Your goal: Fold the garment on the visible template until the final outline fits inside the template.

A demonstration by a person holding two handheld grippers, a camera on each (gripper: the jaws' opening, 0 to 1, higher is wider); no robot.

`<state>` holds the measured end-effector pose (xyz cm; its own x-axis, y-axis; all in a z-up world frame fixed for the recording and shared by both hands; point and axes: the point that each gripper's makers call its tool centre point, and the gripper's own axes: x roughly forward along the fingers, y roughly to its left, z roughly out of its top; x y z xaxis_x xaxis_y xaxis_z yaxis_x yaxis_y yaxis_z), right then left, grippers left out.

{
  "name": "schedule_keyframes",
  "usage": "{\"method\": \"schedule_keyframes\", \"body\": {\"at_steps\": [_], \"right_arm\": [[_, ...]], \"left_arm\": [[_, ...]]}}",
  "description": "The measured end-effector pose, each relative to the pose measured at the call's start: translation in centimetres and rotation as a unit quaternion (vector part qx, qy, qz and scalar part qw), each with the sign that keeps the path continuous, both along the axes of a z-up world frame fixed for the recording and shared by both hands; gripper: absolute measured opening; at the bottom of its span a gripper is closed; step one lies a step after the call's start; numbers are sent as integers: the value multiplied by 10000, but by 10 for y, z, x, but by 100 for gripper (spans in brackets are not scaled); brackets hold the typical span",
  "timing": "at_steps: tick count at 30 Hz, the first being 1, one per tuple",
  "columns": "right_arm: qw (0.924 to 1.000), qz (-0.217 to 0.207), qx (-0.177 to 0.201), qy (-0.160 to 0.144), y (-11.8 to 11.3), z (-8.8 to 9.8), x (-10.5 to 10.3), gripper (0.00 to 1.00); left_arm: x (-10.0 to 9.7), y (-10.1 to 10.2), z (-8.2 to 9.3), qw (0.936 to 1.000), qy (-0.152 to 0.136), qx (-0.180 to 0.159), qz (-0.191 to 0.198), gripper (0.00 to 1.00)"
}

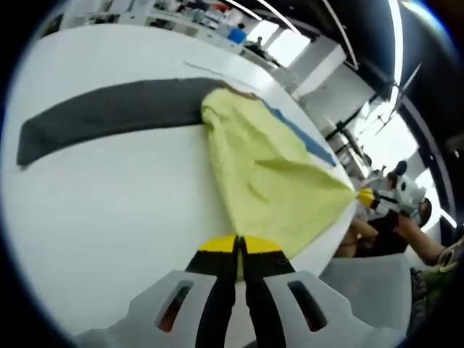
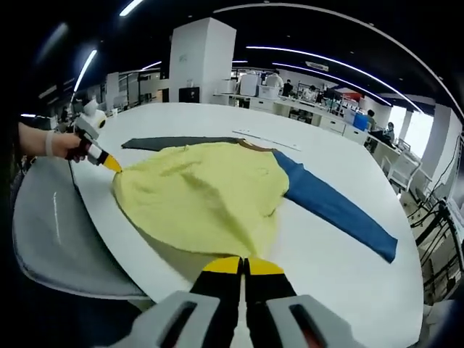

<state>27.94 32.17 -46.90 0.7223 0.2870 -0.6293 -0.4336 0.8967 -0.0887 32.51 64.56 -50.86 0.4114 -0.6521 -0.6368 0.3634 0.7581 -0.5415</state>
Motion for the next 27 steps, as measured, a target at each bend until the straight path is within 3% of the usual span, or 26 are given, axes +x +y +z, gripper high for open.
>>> {"method": "schedule_keyframes", "body": {"at_steps": [10, 27], "right_arm": [[9981, 411, -127, 442, 5, -22, -23, 0], [9933, 589, -192, 975, 5, -54, -39, 0]], "left_arm": [[-8, 13, -8, 9997, 188, 125, 62, 0], [-14, 19, -20, 9990, 365, 230, 86, 0]]}}
